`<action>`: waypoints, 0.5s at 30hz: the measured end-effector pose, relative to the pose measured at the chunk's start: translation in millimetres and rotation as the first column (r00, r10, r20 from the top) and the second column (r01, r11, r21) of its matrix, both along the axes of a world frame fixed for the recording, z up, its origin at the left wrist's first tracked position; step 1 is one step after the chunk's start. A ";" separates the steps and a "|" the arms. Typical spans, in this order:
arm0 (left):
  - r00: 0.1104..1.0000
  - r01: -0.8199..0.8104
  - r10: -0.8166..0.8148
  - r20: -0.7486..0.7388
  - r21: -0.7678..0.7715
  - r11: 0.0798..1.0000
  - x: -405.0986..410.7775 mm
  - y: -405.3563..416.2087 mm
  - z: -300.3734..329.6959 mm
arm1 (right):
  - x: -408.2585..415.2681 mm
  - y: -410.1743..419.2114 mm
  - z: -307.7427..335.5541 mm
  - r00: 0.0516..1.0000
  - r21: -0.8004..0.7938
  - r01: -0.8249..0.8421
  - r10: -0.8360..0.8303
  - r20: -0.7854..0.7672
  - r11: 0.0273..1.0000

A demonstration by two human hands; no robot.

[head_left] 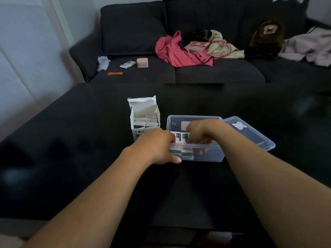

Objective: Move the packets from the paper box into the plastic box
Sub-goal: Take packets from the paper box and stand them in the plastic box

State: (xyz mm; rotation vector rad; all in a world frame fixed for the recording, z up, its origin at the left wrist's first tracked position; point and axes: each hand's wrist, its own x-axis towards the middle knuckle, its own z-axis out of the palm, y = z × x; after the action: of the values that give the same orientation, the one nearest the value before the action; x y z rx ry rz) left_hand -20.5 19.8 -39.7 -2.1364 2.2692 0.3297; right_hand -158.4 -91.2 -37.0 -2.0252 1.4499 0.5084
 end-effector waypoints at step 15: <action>0.689 -0.674 0.181 -0.701 -0.530 0.514 73.9 13.8 26.5 | 51.1 46.4 66.3 0.747 -0.640 -0.088 0.475 0.465 0.764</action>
State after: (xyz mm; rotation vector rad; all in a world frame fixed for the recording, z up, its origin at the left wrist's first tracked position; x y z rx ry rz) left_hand 53.4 33.6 -13.2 -3.5717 2.2873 -0.0709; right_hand -107.3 -44.8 29.3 -2.5831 0.9214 -0.5457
